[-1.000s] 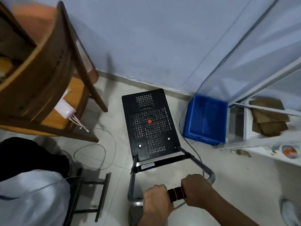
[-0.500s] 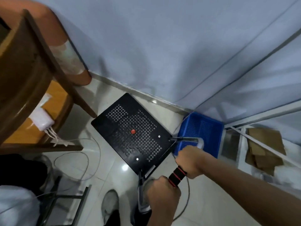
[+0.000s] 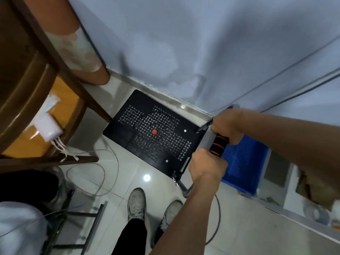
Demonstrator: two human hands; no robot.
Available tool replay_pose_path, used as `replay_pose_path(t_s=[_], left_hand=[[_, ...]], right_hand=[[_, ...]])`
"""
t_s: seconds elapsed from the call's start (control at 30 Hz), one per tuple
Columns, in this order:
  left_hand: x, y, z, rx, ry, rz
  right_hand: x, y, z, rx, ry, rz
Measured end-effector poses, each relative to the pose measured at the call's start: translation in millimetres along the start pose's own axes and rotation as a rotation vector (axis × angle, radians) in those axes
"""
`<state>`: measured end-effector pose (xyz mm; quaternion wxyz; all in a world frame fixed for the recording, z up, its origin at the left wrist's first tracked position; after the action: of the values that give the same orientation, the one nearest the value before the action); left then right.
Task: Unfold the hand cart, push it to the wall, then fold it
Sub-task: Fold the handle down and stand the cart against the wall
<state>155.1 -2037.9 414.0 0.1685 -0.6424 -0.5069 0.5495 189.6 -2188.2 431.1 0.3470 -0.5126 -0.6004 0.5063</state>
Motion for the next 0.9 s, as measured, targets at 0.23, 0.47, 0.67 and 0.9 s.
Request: replay_pose_path(t_s=[0.23,0.47,0.67,0.9], left_hand=[[-39,30,-11,0.102,-0.140,0.060],[-33,62,-32,0.071,-0.097,0.069],[-14,89,-90,-0.076,0.035,0.103],[78,218,-210,-0.424,0.524,0.125]], right_hand=[[-44,9,-30,0.010,-0.093,0.104],[-47,25,-53,-0.042,-0.089,0.083],[-44,43,-86,-0.492,0.158,0.055],[-35,122,-41,-0.808,0.892,0.207]])
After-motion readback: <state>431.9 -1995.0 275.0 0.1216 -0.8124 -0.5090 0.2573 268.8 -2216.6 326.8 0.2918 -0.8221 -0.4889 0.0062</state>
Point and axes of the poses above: each hand's wrist, its own y-axis towards the middle knuckle, its own z-axis out of the palm, x = y × z, the point moved 3 cm from there along y, towards the middle knuckle, and after that the axes turned 12 degrees about x, right-handed, at the moved point
